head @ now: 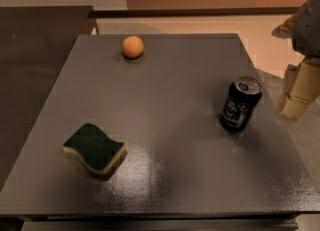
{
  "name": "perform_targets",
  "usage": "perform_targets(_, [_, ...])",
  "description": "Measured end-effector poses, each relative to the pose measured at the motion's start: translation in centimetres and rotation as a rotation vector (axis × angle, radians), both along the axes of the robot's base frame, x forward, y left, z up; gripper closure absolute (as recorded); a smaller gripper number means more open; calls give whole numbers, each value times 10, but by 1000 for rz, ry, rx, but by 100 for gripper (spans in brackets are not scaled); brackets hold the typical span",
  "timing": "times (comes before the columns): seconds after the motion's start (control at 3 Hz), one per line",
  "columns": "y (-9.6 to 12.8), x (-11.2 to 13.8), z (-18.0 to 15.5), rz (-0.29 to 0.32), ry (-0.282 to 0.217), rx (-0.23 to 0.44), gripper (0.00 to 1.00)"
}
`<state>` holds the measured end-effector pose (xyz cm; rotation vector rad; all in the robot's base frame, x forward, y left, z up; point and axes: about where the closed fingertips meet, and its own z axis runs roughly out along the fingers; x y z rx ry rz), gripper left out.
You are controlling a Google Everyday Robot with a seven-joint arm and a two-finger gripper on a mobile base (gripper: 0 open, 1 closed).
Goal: Pick pepsi can
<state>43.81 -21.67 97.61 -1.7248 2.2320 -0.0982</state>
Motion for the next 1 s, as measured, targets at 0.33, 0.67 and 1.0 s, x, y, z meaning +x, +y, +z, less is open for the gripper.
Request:
perform_targets(0.33, [0,0,0,0,-1,0,0])
perform_targets(0.67, [-2,7,-9,-7,8,47,0])
perform_targets(1.0, [-4,21,-29,-11,26,136,0])
